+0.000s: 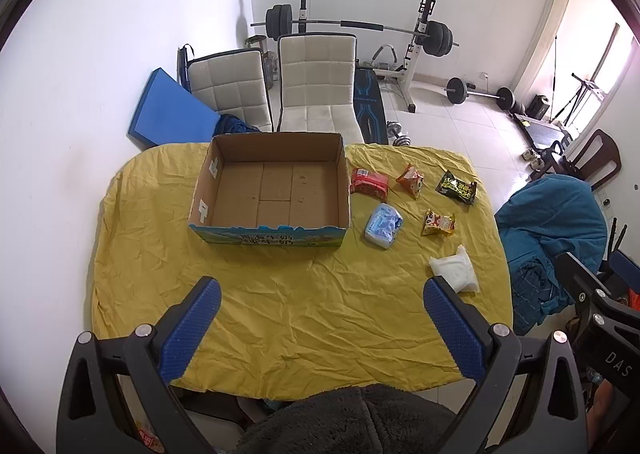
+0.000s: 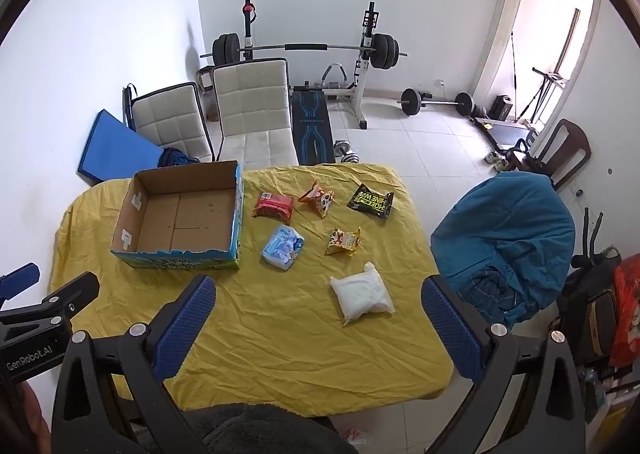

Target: Organize soft objects

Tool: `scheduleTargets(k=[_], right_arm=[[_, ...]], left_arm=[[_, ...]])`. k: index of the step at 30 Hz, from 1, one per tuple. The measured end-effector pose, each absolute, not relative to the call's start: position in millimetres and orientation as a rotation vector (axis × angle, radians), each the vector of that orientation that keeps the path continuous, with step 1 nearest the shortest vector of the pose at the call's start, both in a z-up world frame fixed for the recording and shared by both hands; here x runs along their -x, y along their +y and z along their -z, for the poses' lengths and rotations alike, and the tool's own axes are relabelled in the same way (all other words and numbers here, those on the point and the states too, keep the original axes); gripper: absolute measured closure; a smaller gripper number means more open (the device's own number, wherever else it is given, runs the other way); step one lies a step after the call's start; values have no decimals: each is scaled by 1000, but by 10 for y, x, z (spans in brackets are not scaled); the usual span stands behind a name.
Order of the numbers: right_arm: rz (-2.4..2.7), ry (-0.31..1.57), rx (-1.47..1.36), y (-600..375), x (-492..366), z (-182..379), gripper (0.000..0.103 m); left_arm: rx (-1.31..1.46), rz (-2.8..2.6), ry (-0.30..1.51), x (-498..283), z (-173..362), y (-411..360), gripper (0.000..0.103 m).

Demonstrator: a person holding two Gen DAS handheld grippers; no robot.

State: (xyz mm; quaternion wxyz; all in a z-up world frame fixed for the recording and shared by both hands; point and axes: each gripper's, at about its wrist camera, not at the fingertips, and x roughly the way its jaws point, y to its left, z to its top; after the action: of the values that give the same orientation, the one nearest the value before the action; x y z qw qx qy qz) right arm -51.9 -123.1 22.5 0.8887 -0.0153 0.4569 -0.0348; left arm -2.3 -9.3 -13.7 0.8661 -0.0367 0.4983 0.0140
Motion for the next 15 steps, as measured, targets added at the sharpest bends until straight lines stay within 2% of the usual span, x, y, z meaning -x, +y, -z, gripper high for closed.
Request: scheduleTargets(k=[15], right_arm=[[67, 923, 38, -1205, 517, -325, 0]], left_arm=[[76, -35, 1028, -24, 74, -105, 0]])
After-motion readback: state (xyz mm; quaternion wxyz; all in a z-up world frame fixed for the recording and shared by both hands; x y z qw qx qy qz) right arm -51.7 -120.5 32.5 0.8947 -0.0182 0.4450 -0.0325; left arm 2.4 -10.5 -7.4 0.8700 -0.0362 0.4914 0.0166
